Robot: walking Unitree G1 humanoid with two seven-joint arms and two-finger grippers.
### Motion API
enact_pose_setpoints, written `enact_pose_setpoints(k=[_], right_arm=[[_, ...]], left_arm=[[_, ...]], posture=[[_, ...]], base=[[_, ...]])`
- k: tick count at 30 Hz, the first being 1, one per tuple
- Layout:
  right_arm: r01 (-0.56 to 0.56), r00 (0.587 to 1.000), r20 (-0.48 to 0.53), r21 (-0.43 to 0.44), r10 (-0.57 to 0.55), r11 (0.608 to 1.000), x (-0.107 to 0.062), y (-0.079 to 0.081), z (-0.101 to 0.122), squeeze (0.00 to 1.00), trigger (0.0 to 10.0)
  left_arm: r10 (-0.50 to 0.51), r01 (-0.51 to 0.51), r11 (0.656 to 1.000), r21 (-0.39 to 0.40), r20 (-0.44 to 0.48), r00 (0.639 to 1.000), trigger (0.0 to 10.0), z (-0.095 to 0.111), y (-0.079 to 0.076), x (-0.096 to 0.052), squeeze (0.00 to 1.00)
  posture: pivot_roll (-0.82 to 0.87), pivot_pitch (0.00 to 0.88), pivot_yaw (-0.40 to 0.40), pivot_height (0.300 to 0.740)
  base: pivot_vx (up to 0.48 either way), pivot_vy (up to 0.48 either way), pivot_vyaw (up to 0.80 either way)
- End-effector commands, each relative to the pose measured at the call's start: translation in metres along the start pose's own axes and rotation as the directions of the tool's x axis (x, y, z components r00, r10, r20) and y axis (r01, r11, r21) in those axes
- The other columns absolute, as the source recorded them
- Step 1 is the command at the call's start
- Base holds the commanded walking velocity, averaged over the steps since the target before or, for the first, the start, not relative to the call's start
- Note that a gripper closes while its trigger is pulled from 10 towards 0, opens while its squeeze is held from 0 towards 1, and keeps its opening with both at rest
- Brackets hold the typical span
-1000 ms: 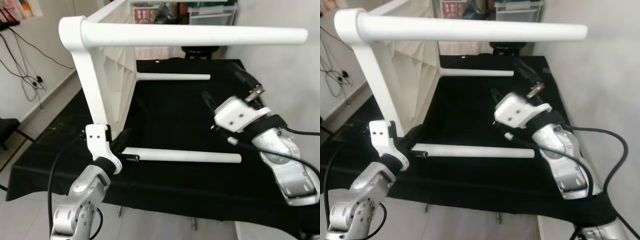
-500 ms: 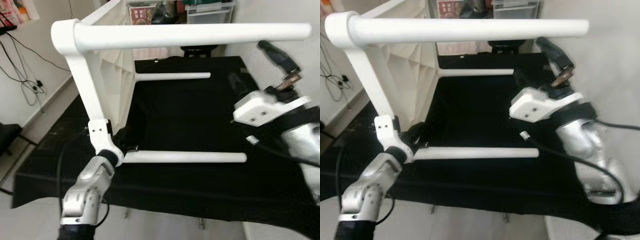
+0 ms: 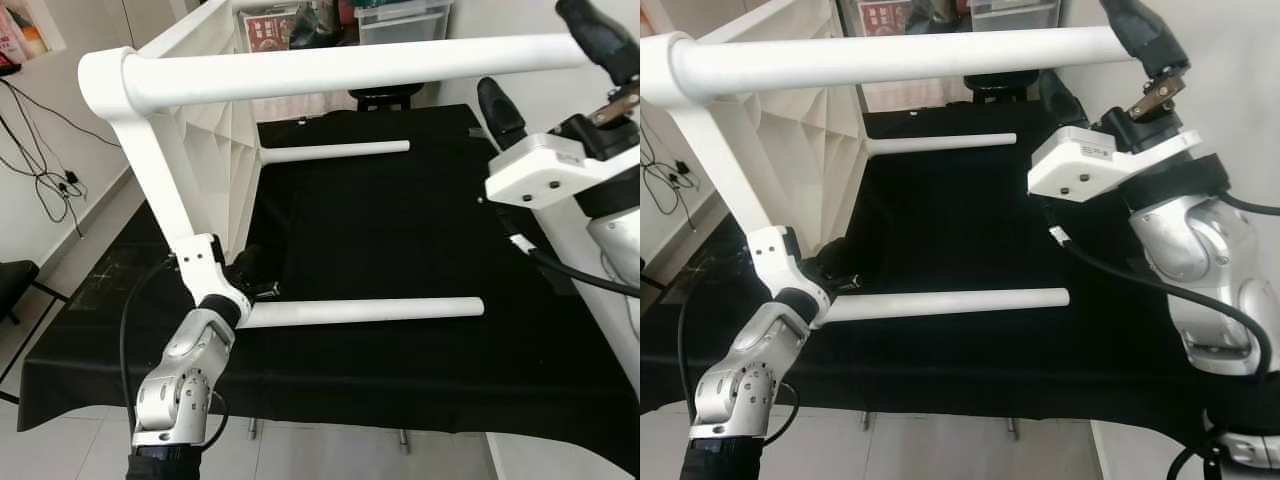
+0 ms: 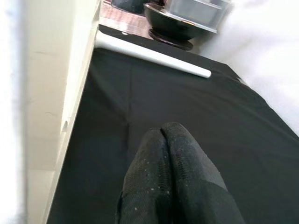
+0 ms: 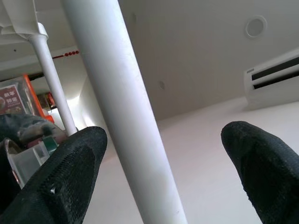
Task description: Building children table
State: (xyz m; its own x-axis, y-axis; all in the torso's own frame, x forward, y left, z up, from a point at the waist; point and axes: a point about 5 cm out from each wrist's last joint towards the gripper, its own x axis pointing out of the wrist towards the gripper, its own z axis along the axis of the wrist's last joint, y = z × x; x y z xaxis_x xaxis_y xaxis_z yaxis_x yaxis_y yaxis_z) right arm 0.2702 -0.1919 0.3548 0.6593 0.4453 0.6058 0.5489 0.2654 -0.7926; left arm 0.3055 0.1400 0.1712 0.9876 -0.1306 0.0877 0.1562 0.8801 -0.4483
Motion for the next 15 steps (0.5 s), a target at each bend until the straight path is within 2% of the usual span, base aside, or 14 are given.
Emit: enact_pose_setpoints(k=[1,2,4,6,15], right_arm=[[-0.025,0.997,0.074,0.022,0.024,0.999,0.014,0.01,0.013,0.0,10.0],[-0.025,0.997,0.074,0.022,0.024,0.999,0.014,0.01,0.013,0.0,10.0],[-0.058,0.992,0.114,0.057,0.051,0.997,0.03,0.024,0.022,0.0,10.0],[-0.066,0.991,0.117,0.062,0.059,0.996,0.035,0.027,0.023,0.0,10.0],[-0.062,0.993,0.106,0.064,0.055,0.996,0.048,0.027,0.02,0.0,10.0]], left_arm=[[0.102,-0.101,0.995,-0.016,0.03,0.994,10.0,0.0,0.012,-0.004,0.0],[0.102,-0.101,0.995,-0.016,0.03,0.994,10.0,0.0,0.012,-0.004,0.0],[0.184,-0.182,0.982,-0.056,0.048,0.982,10.0,-0.002,0.02,-0.009,0.0],[0.202,-0.198,0.977,-0.075,0.051,0.978,10.0,-0.002,0.021,-0.011,0.0],[0.233,-0.224,0.968,-0.116,0.071,0.97,10.0,0.0,0.022,-0.015,0.0]], posture=[[-0.21,0.055,0.062,0.74],[-0.21,0.055,0.062,0.74],[-0.2,0.052,0.044,0.74],[-0.19,0.053,0.036,0.74],[-0.19,0.052,0.025,0.74]], base=[[0.0,0.0,0.0],[0.0,0.0,0.0],[0.0,0.0,0.0],[0.0,0.0,0.0],[0.0,0.0,0.0]])
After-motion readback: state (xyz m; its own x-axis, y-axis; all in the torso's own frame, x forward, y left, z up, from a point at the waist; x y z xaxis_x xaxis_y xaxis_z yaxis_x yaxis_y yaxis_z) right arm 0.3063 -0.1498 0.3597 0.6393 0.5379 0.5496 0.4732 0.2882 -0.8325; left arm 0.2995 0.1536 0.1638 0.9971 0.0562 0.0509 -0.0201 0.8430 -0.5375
